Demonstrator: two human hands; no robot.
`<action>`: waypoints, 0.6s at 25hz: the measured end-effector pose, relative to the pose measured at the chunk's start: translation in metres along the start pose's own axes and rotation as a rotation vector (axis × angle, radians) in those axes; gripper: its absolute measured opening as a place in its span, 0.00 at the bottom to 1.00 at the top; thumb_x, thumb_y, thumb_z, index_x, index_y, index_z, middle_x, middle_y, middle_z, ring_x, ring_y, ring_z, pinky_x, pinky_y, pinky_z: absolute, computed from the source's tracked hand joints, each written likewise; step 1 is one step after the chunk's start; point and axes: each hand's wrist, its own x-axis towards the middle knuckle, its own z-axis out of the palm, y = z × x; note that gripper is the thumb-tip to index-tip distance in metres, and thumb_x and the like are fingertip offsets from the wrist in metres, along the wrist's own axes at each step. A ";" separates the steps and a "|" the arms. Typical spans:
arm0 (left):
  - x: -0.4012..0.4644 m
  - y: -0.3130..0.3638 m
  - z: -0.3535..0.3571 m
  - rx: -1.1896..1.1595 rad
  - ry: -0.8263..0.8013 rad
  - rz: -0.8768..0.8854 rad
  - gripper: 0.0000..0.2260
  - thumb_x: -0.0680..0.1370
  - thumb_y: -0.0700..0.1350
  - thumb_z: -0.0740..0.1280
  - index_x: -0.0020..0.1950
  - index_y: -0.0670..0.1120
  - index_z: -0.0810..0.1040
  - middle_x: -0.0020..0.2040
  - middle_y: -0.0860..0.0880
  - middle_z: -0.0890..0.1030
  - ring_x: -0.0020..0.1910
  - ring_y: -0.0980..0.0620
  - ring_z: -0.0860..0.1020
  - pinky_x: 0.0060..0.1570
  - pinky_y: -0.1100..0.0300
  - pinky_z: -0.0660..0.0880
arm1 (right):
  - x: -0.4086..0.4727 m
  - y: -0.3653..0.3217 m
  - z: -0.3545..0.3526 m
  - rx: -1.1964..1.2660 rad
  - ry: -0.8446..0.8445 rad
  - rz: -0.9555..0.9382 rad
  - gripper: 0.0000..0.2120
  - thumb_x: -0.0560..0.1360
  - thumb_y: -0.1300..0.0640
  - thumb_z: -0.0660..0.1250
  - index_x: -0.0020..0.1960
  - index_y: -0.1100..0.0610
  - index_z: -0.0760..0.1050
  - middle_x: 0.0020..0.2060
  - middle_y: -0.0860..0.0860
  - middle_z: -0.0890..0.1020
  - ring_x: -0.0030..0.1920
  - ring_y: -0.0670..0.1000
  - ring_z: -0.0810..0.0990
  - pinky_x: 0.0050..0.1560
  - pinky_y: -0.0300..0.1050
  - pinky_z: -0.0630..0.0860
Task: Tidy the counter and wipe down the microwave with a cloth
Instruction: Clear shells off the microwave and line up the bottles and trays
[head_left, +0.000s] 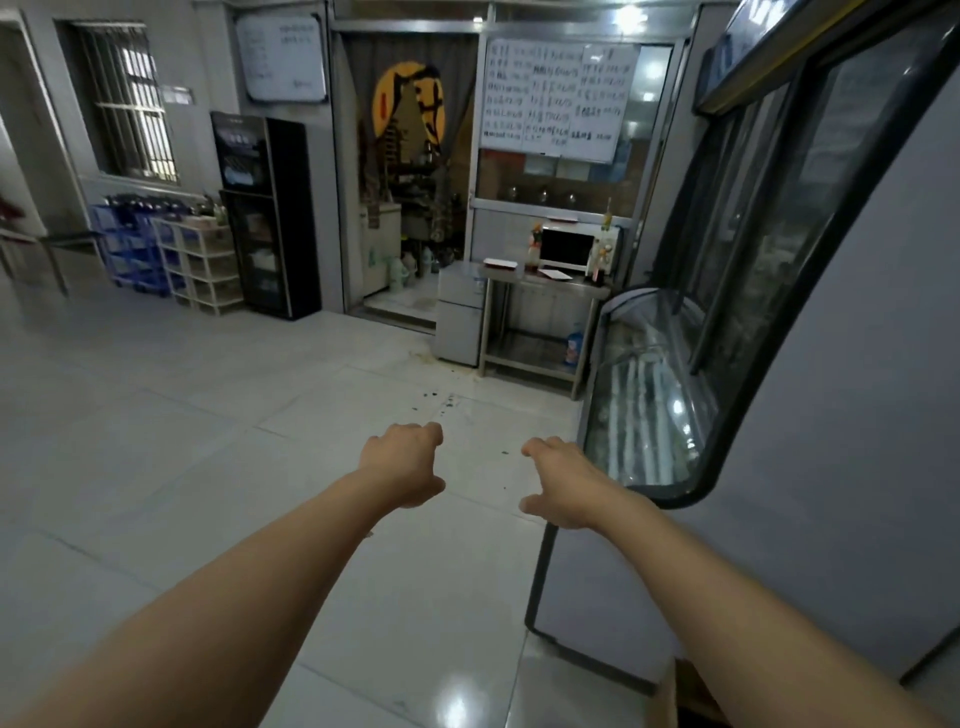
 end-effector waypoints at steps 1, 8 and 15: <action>0.008 -0.010 -0.004 0.003 0.003 0.001 0.24 0.75 0.51 0.67 0.68 0.49 0.65 0.65 0.48 0.73 0.64 0.46 0.71 0.58 0.53 0.69 | 0.011 -0.008 -0.002 -0.002 0.001 0.005 0.33 0.75 0.51 0.66 0.74 0.56 0.55 0.71 0.54 0.62 0.70 0.56 0.61 0.69 0.52 0.65; 0.088 -0.056 -0.013 -0.015 0.008 0.041 0.24 0.74 0.51 0.67 0.68 0.49 0.66 0.65 0.49 0.73 0.63 0.47 0.71 0.58 0.53 0.70 | 0.101 -0.031 -0.010 0.010 0.014 0.030 0.32 0.75 0.51 0.67 0.74 0.55 0.56 0.71 0.54 0.62 0.71 0.56 0.60 0.68 0.52 0.65; 0.225 -0.075 -0.015 0.001 0.045 0.055 0.24 0.74 0.51 0.68 0.67 0.49 0.66 0.64 0.48 0.74 0.62 0.46 0.72 0.57 0.53 0.71 | 0.242 -0.008 -0.035 0.020 0.048 0.029 0.34 0.74 0.50 0.68 0.74 0.54 0.56 0.71 0.55 0.62 0.71 0.56 0.60 0.68 0.53 0.65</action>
